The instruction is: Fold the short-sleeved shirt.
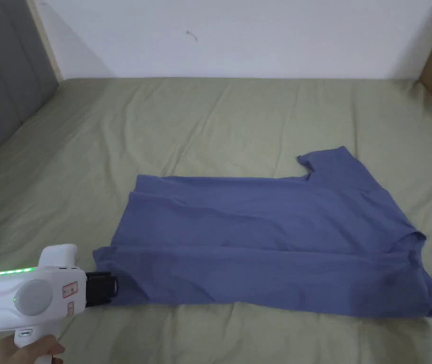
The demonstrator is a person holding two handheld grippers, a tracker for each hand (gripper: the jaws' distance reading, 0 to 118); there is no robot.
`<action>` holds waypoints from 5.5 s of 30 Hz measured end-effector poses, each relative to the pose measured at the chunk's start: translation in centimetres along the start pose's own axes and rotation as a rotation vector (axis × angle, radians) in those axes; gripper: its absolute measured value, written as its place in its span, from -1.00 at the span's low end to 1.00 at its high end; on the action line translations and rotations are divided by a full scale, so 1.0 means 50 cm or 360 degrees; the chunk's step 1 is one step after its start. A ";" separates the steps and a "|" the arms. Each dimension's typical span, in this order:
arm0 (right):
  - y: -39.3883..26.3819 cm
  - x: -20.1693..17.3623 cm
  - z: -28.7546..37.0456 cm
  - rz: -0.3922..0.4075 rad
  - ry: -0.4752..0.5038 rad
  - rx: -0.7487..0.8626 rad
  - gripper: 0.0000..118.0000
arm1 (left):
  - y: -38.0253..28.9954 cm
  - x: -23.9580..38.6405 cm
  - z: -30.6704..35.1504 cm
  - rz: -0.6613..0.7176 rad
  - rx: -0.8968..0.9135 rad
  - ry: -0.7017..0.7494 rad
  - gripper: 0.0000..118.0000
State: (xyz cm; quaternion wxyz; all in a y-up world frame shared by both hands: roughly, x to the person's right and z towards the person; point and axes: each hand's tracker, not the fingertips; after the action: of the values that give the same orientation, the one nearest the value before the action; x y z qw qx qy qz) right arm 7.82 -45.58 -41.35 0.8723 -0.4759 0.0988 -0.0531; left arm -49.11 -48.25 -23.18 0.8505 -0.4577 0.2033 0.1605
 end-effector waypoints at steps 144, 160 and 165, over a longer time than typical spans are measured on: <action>0.253 -0.071 0.067 0.0530 0.0084 0.0093 -0.99 | 0.178 0.039 0.199 -0.0282 0.0222 -0.0102 -0.98; -0.098 0.041 0.047 0.0345 -0.0086 -0.0226 0.21 | -0.144 -0.054 0.127 -0.0076 0.0013 -0.0007 0.62; -0.050 -0.003 0.133 0.0309 -0.0030 0.0070 -0.02 | -0.128 -0.067 0.212 0.0146 0.0193 -0.0161 0.31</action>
State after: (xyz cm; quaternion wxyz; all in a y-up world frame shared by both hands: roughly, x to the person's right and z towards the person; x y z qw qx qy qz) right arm 9.14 -41.45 -35.74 0.8845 -0.4452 0.1351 0.0339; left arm -46.98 -43.00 -11.69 0.8777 -0.3867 0.1901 0.2097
